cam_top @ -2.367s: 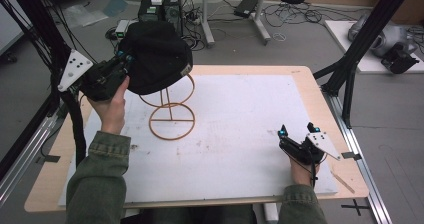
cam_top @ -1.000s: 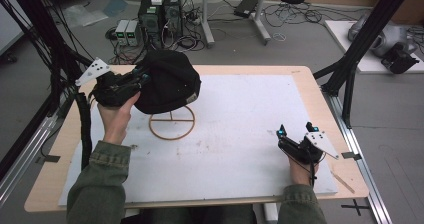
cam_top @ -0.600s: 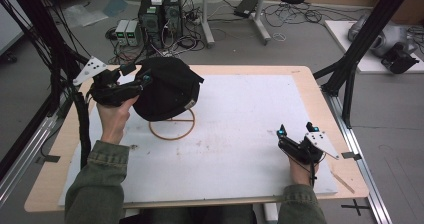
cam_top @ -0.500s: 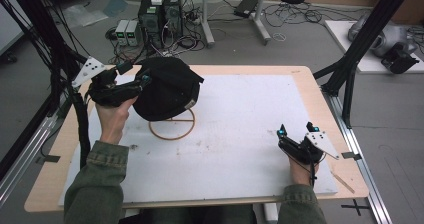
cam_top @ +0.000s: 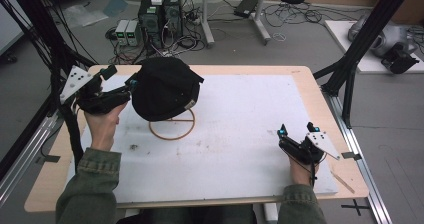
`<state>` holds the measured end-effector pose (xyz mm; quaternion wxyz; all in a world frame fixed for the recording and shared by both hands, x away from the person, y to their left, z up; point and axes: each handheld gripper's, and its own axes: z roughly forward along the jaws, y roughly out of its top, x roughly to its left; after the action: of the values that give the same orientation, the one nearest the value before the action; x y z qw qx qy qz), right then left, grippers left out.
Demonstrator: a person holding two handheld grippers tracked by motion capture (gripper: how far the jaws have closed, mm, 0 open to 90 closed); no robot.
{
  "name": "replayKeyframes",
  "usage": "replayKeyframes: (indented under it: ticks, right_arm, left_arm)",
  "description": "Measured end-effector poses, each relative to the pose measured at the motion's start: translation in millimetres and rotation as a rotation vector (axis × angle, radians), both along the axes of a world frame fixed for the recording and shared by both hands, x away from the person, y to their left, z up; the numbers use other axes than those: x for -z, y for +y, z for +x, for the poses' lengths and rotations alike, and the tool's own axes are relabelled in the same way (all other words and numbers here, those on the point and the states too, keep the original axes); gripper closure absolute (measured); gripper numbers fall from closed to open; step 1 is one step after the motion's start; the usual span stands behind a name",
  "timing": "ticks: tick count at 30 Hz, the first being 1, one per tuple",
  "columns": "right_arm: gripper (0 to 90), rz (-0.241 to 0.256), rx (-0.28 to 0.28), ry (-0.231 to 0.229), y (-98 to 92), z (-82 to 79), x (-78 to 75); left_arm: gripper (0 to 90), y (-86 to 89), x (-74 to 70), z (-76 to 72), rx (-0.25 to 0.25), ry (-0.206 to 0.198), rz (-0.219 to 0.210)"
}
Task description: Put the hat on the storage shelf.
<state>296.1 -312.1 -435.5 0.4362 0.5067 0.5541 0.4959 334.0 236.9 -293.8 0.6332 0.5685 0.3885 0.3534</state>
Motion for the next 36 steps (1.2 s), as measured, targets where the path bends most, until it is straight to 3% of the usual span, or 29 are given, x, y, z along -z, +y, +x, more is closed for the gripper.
replayKeyframes:
  ticks: [12,15,24,29,36]
  right_arm:
    - [7.6,-0.003,-0.001,0.000,1.2,0.5,-0.2]
    - [7.6,-0.001,0.000,0.001,1.4,0.5,-0.2]
    - [7.5,0.008,-0.003,-0.006,2.0,0.4,0.0]
    - [7.5,0.015,-0.006,0.001,3.2,0.1,0.2]
    - [7.5,0.027,-0.003,0.001,4.7,-0.5,0.5]
  left_arm:
    - [21.2,20.7,28.0,-23.5,-0.040,0.003,-0.010]
    - [21.2,27.1,35.7,-28.3,-0.060,0.007,0.012]
    - [21.1,44.6,59.4,-45.8,-0.129,0.047,0.046]
    - [21.0,51.9,70.7,-58.2,-0.173,0.039,0.076]
    - [18.7,62.6,94.2,-71.8,-0.268,0.028,0.074]
